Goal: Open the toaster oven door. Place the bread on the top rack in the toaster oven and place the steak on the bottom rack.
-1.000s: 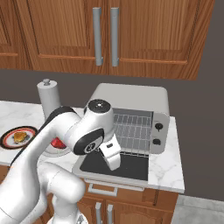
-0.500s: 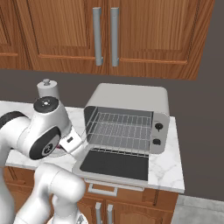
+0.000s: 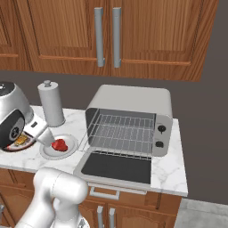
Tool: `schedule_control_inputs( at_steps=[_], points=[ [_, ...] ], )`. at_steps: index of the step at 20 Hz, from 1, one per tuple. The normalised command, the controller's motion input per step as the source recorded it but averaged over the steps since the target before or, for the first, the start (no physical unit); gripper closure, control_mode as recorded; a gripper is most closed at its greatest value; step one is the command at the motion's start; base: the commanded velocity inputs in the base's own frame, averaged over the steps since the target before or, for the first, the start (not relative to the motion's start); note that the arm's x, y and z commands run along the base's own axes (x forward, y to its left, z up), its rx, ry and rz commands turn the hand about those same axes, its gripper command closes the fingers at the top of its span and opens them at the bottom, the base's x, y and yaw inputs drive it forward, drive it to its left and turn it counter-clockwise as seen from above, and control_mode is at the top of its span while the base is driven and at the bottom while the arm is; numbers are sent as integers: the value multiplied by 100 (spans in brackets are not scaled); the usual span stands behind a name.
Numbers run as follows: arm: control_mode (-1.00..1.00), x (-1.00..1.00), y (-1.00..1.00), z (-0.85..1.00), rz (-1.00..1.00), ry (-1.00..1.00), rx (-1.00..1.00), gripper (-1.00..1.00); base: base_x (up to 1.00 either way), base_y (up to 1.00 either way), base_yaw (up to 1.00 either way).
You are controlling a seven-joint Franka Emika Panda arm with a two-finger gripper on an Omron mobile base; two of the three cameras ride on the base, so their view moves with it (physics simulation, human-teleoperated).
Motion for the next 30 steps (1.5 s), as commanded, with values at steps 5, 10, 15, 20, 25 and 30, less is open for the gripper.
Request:
schedule_control_inputs(
  at_steps=[5, 10, 15, 20, 25, 30],
  points=[
    [-100, 5, 100, -1, 34, 5, -17, -100, 0, 0, 0],
    [-100, 11, 100, -20, 28, 4, -15, -100, 0, 0, 0],
    [-100, 37, 99, -58, 6, 18, -15, -100, 0, 0, 0],
    [-100, 59, 71, -59, 0, 21, -7, -100, 0, 0, 0],
    [-100, 63, 23, -38, 0, 11, 0, -100, 0, 0, 0],
    [-100, 32, 10, -49, 0, 0, 1, -100, 0, 0, 0]
  ],
)
